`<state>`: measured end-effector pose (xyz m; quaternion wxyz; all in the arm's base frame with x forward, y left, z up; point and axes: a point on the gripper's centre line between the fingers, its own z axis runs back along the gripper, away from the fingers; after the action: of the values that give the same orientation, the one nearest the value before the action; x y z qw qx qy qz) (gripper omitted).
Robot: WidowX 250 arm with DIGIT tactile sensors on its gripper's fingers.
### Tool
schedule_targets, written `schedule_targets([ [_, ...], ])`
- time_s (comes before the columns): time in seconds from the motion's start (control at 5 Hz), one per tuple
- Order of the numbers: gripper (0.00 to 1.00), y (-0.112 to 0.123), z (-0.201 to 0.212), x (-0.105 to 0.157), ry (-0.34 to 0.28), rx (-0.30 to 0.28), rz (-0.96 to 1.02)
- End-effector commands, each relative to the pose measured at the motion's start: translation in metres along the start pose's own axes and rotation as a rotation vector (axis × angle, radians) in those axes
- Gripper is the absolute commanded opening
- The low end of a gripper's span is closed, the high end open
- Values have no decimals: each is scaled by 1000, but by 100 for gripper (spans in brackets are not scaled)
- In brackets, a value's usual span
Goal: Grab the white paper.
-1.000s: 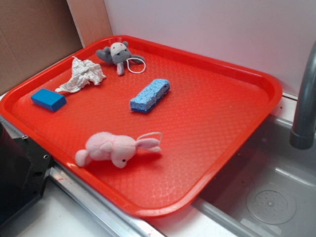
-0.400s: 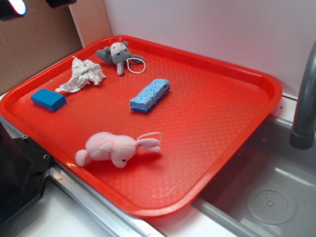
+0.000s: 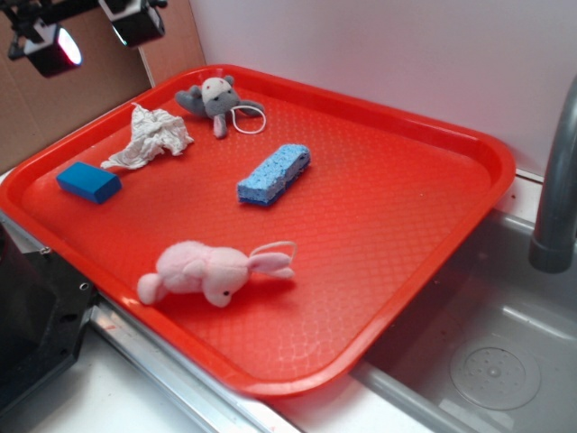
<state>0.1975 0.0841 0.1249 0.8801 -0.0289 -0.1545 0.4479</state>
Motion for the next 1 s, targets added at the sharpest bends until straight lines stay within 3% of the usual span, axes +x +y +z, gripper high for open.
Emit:
schedule_targets([
  [0.0, 100, 15, -46, 16, -59, 66, 61],
  [0.8, 100, 26, -109, 28, -11, 106, 115],
])
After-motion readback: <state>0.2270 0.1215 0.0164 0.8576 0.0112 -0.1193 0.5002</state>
